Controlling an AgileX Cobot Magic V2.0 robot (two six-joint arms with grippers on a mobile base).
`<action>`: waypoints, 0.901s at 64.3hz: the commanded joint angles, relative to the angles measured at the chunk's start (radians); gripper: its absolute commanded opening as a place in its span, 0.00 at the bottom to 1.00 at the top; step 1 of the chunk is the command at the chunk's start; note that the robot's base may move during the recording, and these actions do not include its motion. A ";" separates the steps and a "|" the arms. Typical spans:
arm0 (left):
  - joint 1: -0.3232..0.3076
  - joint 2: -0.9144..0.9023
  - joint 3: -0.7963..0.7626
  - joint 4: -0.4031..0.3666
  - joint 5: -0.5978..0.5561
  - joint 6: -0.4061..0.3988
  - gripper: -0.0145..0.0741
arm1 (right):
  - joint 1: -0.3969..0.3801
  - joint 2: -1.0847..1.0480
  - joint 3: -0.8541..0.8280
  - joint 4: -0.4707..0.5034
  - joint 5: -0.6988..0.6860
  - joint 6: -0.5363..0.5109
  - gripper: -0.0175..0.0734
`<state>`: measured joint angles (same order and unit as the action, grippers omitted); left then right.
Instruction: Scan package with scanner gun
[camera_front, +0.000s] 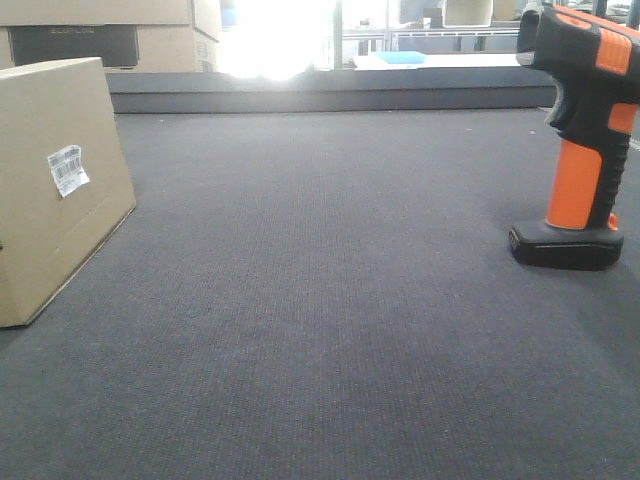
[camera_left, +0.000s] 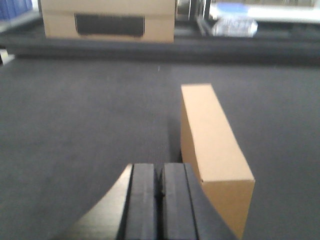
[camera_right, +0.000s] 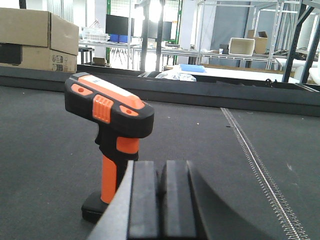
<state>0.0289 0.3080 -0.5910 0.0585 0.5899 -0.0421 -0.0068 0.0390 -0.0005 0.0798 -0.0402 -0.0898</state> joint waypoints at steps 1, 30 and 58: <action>-0.002 0.119 -0.102 -0.003 0.116 0.014 0.04 | 0.004 -0.004 0.001 -0.007 -0.020 -0.007 0.02; -0.006 0.535 -0.362 -0.073 0.177 0.014 0.04 | 0.004 -0.004 0.001 -0.007 -0.020 -0.007 0.02; -0.154 0.908 -0.658 -0.059 0.277 -0.077 0.04 | 0.004 -0.004 0.001 -0.007 -0.020 -0.007 0.02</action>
<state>-0.0851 1.1840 -1.2130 -0.0233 0.8542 -0.0973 -0.0068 0.0390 -0.0005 0.0798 -0.0402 -0.0898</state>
